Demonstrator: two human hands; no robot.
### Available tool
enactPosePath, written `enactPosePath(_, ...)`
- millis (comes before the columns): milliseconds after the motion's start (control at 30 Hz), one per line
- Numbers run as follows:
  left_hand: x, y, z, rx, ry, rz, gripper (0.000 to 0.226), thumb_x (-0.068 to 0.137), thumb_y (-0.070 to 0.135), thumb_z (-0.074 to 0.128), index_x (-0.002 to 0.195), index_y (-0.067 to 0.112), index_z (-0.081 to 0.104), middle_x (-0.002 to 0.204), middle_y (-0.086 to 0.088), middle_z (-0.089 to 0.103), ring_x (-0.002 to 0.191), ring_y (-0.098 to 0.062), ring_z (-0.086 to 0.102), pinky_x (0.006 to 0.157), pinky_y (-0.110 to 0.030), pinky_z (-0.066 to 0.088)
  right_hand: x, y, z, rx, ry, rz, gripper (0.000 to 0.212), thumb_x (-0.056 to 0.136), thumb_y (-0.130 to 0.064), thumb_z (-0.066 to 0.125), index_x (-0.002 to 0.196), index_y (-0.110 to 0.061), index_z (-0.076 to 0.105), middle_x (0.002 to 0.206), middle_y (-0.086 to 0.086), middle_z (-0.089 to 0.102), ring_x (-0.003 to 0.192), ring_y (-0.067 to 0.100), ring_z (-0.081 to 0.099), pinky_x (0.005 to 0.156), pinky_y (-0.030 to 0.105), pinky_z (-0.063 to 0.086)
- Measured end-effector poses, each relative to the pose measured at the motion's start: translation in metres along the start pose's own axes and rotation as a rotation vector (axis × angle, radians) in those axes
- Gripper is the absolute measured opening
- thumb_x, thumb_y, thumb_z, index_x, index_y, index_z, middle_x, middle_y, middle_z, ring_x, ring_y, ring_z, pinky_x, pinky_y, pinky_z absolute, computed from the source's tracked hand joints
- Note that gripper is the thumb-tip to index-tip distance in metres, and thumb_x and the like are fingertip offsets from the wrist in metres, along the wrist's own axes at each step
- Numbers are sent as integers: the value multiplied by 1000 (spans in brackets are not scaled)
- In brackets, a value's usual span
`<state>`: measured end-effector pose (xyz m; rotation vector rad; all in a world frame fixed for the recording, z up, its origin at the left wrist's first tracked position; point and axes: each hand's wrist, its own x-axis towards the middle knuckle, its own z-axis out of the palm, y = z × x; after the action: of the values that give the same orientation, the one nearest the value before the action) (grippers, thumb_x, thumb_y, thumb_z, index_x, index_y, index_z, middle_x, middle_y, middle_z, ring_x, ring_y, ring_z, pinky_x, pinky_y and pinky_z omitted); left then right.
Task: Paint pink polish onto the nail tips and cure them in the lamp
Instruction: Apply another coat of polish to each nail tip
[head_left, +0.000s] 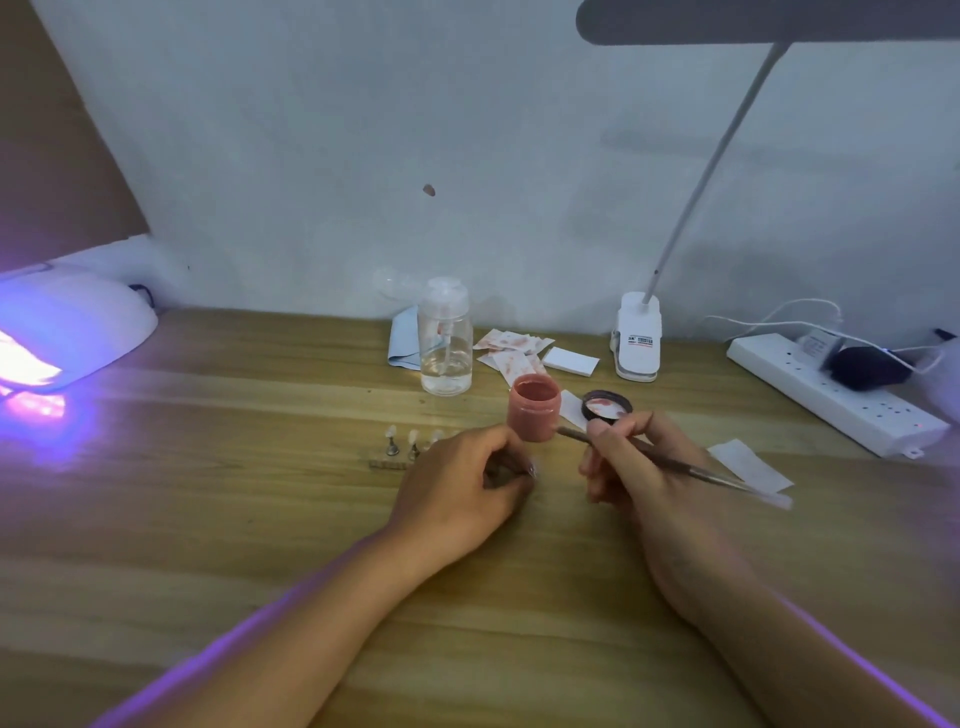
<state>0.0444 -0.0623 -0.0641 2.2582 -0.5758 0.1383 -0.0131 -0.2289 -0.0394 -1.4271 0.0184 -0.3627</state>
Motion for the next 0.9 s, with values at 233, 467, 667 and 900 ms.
enactPosePath(233, 1, -2, -1, -12, -4, 15, 16, 81, 31, 75, 78, 41, 63, 85, 30, 65, 79, 12, 58, 61, -8, 38, 2, 3, 6, -159, -35, 40, 19, 85, 7, 54, 76, -6, 43, 55, 12, 58, 48, 13, 49, 45, 20, 40)
enactPosePath(467, 2, -3, -1, -7, -2, 19, 20, 81, 34, 74, 75, 46, 60, 85, 35, 62, 75, 11, 56, 58, -11, 38, 2, 2, 6, -320, -80, 61, 14, 87, -3, 58, 86, 3, 46, 60, 9, 66, 52, 13, 54, 49, 23, 44)
enactPosePath(667, 1, -2, -1, -7, -3, 10, 17, 81, 35, 74, 77, 45, 61, 87, 37, 61, 77, 11, 56, 58, -11, 36, 1, 0, 7, -320, -51, 60, 14, 88, -1, 57, 83, 3, 44, 58, 11, 65, 49, 14, 51, 45, 22, 40)
enactPosePath(900, 1, -3, -1, -37, -3, -1, 11, 81, 34, 74, 80, 39, 65, 83, 32, 63, 70, 9, 55, 59, -17, 35, 1, 0, 6, -264, -27, 74, 17, 86, 2, 54, 84, 7, 38, 55, 12, 63, 45, 14, 48, 41, 20, 37)
